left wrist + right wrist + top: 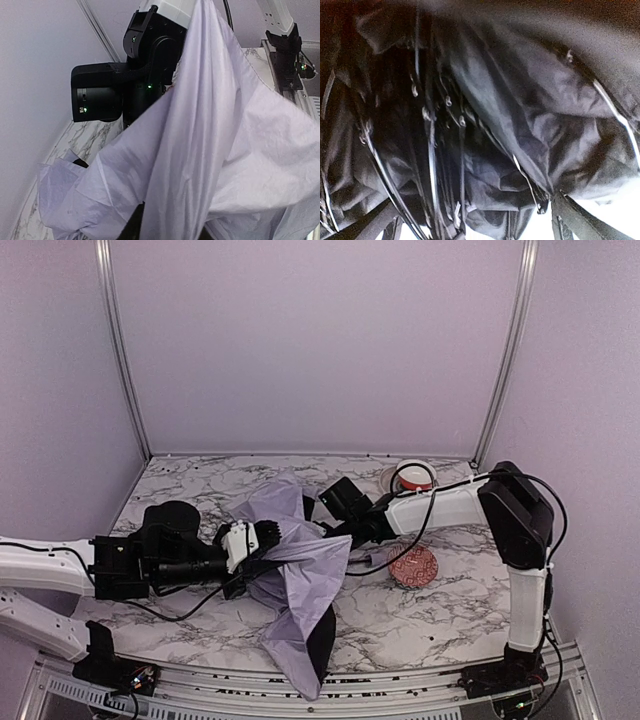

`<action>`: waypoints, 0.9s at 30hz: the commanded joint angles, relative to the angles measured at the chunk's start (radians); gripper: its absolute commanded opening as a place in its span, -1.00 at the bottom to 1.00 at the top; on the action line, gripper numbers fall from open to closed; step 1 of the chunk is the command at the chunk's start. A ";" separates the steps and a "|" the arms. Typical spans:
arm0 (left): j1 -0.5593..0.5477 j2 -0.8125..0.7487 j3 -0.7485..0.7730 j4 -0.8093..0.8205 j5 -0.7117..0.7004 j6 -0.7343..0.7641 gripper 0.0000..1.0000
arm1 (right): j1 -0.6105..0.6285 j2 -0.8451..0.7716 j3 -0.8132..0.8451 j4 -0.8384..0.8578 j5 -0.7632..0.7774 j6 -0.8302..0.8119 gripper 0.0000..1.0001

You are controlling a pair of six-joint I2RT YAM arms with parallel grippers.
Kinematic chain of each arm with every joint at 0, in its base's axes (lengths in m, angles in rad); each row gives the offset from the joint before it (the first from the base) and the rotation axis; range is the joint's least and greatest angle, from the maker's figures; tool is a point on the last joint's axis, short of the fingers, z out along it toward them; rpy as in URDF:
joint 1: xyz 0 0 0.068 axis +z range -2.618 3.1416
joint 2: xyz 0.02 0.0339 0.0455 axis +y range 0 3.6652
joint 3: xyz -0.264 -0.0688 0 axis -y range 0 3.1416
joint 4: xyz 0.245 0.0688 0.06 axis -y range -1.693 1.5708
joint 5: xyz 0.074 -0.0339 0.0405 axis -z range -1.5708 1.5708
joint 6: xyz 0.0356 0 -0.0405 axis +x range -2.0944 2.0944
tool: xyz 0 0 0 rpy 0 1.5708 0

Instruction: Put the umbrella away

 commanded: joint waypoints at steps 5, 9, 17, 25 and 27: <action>0.012 -0.065 -0.051 -0.019 -0.043 0.064 -1.00 | -0.002 -0.151 -0.119 0.057 0.020 -0.014 1.00; 0.031 -0.072 -0.073 -0.106 -0.101 0.063 -1.00 | -0.035 -0.256 -0.269 0.158 0.030 -0.030 0.99; 0.043 -0.102 -0.087 -0.105 -0.122 0.033 -1.00 | -0.066 -0.422 -0.421 0.246 0.004 -0.073 0.99; 0.048 -0.076 -0.120 -0.068 -0.087 -0.034 -1.00 | -0.103 -0.647 -0.408 0.144 -0.263 -0.049 0.99; 0.051 -0.062 -0.121 -0.057 -0.075 -0.041 -1.00 | -0.101 -0.685 -0.389 0.137 -0.344 -0.011 1.00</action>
